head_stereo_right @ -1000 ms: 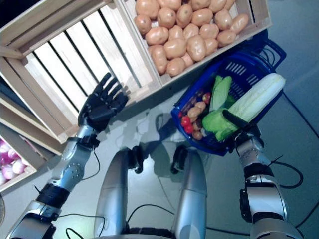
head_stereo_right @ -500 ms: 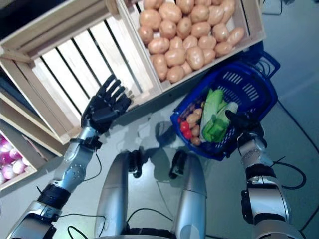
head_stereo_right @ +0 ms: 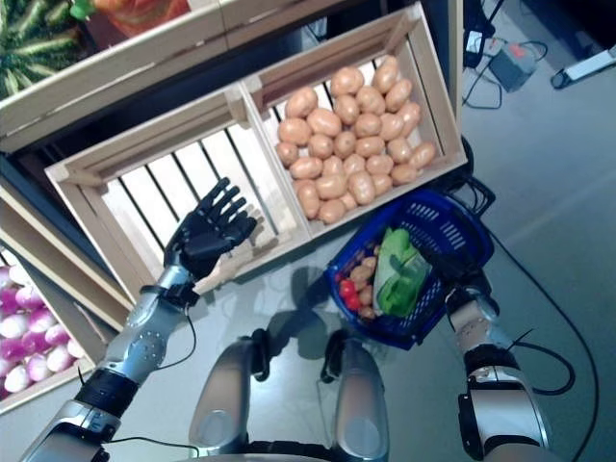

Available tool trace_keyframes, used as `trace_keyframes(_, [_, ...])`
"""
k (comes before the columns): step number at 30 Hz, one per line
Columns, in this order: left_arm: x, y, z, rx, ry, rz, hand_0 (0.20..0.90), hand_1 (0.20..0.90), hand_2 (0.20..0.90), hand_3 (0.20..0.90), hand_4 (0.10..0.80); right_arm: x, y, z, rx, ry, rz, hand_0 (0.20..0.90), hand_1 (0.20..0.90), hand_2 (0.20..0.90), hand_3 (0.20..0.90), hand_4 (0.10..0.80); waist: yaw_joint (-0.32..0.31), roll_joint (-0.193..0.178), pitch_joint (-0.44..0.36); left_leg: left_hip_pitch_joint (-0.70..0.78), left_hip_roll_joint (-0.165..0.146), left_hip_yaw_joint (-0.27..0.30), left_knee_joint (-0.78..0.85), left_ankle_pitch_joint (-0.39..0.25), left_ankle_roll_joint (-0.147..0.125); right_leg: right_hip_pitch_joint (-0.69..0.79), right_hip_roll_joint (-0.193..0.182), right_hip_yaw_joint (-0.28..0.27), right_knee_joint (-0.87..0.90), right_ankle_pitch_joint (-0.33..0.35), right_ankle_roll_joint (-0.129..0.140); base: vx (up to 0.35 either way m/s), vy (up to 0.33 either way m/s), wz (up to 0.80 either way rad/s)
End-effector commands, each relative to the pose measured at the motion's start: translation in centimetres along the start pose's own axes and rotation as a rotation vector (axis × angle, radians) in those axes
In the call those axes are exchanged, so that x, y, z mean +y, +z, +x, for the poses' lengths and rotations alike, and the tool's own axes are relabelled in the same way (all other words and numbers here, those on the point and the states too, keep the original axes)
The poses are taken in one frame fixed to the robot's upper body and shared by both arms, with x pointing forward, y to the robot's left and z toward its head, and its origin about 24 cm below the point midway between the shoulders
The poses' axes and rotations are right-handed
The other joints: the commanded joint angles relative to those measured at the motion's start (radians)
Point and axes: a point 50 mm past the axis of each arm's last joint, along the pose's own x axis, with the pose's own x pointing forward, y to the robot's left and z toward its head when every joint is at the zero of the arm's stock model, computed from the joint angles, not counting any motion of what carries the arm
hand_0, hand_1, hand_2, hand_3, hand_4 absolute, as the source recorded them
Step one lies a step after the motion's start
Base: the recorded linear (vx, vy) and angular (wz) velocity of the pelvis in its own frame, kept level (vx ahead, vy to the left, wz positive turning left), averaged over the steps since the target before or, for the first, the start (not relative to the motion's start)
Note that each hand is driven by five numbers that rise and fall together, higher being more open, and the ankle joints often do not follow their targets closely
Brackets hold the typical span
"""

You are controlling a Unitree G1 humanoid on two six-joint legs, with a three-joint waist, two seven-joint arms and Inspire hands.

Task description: Put vegetables into the basket

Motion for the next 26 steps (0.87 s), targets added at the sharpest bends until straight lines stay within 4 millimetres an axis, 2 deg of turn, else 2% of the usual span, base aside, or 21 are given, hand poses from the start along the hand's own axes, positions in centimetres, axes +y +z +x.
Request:
trace_keyframes(1, [-0.5,-0.7,-1.2,-0.003,-0.077,0.042,0.900,0.900,0.900,0.900,0.800,-0.5,-2.0,-0.7,-0.021,0.063,0.041,0.900,0.900,0.900,0.900,0.800,0.021,-0.040,-0.189,0.114,-0.039,0.061,-0.135,0.007,0.056,0.190,0.030,-0.013,-0.248,0.087,-0.030,0.148,0.038,-0.07])
trace_keyframes(6, [0.5,-4.0,-3.0,0.111,-0.011,0.120,0.900,0.900,0.900,0.900,0.800,-1.2,-8.9,-2.6,0.143,0.049,0.099,0.900,0.900,0.900,0.900,0.800,0.022,-0.044,-0.274,0.258,-0.072,0.061,-0.346,0.077,0.059,0.328,0.050,-0.003,-0.443,0.148,-0.002,0.141,0.073,-0.04])
trace_keyframes(8, [1.2,-5.8,-4.3,0.177,0.011,0.191,0.900,0.900,0.900,0.900,0.800,-1.5,-11.9,-3.9,0.205,0.056,0.051,0.900,0.900,0.900,0.900,0.800,0.019,-0.043,-0.312,0.312,-0.082,0.066,-0.437,0.106,0.061,0.369,0.059,0.001,-0.513,0.176,0.006,0.112,0.084,0.02])
trace_keyframes(13, [3.1,-9.1,-7.4,0.316,0.080,0.276,0.900,0.900,0.900,0.900,0.800,-1.4,-16.7,-6.4,0.369,0.150,-0.084,0.900,0.900,0.900,0.900,0.800,0.006,-0.035,-0.375,0.408,-0.099,0.067,-0.608,0.164,0.061,0.431,0.077,0.022,-0.639,0.233,0.022,0.070,0.078,-0.02])
trace_keyframes(14, [3.2,-9.3,-7.5,0.324,0.084,0.282,0.900,0.900,0.900,0.900,0.800,-1.4,-16.9,-6.5,0.377,0.153,-0.092,0.900,0.900,0.900,0.900,0.800,0.006,-0.034,-0.378,0.414,-0.100,0.067,-0.618,0.168,0.061,0.434,0.078,0.023,-0.647,0.237,0.023,0.049,0.075,-0.10])
trace_keyframes(15, [3.7,-10.4,-8.5,0.369,0.100,0.324,0.900,0.900,0.900,0.900,0.800,-1.5,-18.1,-7.3,0.433,0.183,-0.145,0.900,0.900,0.900,0.900,0.800,-0.001,-0.032,-0.396,0.439,-0.102,0.074,-0.668,0.182,0.059,0.452,0.082,0.024,-0.689,0.254,0.029,0.025,0.052,-0.11])
trace_keyframes(20, [5.4,-13.6,-11.4,0.539,0.158,0.402,0.900,0.900,0.900,0.900,0.800,-3.1,-21.6,-9.9,0.605,0.247,-0.301,0.900,0.900,0.900,0.900,0.800,-0.024,-0.028,-0.420,0.433,-0.106,0.070,-0.673,0.173,0.053,0.452,0.085,0.028,-0.712,0.263,0.039,-0.022,0.043,-0.04])
trace_keyframes(26, [6.1,-15.1,-13.2,0.599,0.215,0.316,0.900,0.900,0.900,0.900,0.800,-5.3,-23.2,-11.4,0.687,0.165,-0.293,0.900,0.900,0.900,0.900,0.800,-0.044,-0.021,-0.414,0.454,-0.109,0.081,-0.673,0.168,0.058,0.470,0.090,0.034,-0.712,0.253,0.034,0.000,0.000,0.00])
